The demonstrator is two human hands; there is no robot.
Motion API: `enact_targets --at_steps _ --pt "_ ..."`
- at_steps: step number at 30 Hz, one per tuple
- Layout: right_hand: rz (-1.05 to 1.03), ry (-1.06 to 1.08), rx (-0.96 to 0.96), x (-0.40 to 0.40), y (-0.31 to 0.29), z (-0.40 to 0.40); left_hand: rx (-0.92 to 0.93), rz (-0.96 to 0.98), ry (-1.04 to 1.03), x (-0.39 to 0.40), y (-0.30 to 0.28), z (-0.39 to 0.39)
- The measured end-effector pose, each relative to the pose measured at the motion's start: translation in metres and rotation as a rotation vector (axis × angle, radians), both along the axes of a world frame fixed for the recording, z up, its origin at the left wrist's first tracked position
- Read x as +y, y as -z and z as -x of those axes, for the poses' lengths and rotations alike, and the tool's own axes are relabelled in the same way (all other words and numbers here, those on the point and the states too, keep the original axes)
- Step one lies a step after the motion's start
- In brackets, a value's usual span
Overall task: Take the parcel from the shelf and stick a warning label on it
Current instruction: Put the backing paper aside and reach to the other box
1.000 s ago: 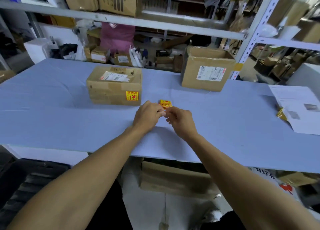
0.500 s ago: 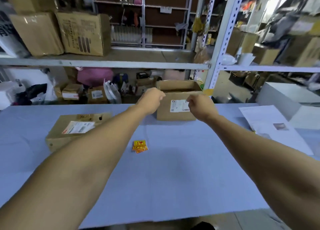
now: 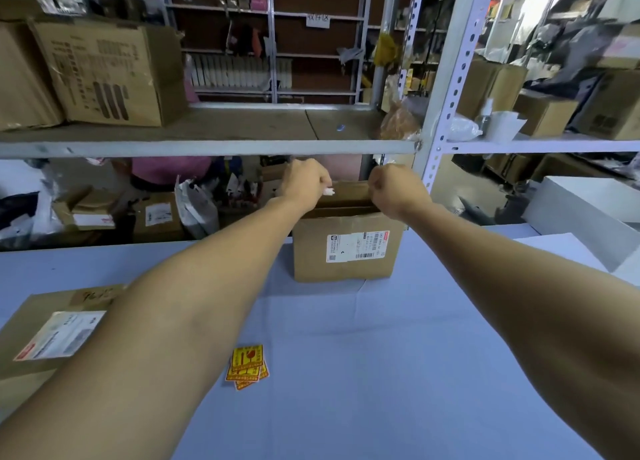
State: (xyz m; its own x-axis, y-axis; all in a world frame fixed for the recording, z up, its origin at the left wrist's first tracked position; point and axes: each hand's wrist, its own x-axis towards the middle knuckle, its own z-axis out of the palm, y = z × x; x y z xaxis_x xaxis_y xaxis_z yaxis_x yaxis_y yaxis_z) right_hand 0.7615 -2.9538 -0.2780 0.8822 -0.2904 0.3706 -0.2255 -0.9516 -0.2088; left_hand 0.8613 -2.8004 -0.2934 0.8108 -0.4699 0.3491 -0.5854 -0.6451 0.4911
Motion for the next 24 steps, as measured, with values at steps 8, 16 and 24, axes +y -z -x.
enact_targets --at_steps 8,16,24 --pt "-0.035 -0.011 0.070 0.005 0.028 -0.008 -0.045 -0.216 0.071 0.009 0.014 -0.011" --pt "-0.020 -0.043 0.089 0.064 0.018 0.045 -0.084 -0.398 0.031 0.103 0.008 0.052" --pt "-0.138 -0.207 0.191 0.211 0.058 0.073 0.085 -0.590 -0.151 0.275 0.023 0.103"
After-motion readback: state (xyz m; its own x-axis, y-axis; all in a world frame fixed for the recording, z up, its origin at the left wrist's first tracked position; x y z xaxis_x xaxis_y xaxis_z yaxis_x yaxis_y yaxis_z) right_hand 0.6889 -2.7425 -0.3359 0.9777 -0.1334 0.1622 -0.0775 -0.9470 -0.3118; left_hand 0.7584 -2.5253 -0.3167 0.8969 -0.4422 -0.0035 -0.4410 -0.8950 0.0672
